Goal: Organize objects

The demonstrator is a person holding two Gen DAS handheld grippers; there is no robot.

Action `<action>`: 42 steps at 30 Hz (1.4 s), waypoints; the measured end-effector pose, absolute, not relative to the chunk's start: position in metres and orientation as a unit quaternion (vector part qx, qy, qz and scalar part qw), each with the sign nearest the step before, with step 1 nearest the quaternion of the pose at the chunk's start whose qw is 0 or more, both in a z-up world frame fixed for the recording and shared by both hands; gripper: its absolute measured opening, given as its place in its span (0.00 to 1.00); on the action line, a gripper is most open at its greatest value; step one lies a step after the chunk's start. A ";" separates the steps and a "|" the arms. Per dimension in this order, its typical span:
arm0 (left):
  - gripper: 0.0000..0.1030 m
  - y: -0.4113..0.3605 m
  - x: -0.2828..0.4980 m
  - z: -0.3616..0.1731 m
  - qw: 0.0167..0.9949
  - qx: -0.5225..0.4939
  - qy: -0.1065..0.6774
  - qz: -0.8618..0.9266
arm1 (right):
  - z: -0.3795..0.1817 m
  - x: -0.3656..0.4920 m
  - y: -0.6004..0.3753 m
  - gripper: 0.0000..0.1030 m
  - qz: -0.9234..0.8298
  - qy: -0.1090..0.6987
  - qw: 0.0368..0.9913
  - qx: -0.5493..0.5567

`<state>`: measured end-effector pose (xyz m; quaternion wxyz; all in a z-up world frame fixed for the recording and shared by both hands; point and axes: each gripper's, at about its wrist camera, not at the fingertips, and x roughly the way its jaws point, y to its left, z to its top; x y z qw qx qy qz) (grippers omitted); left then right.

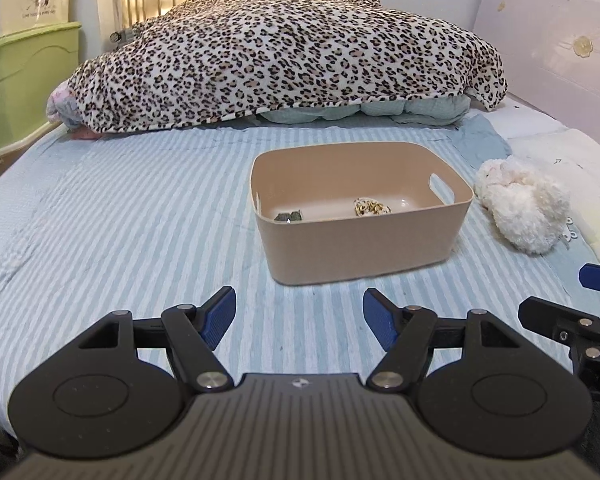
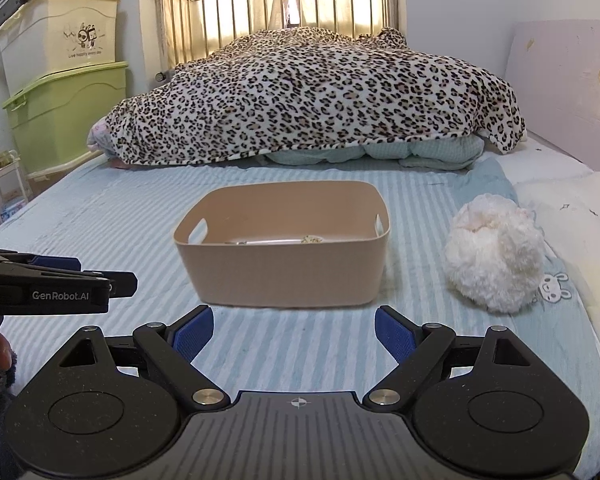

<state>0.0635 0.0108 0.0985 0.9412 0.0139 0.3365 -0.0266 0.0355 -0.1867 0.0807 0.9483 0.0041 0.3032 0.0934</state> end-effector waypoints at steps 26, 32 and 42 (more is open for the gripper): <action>0.69 0.011 -0.035 0.105 0.946 0.034 0.317 -0.062 | 0.081 -0.043 -0.201 0.89 0.098 0.304 0.948 0.001; 0.69 0.014 -0.049 0.108 0.948 0.029 0.312 -0.057 | 0.083 -0.051 -0.202 0.90 0.105 0.303 0.947 0.000; 0.69 0.020 -0.064 0.106 0.948 0.024 0.313 -0.056 | 0.084 -0.064 -0.206 0.91 0.107 0.303 0.947 0.008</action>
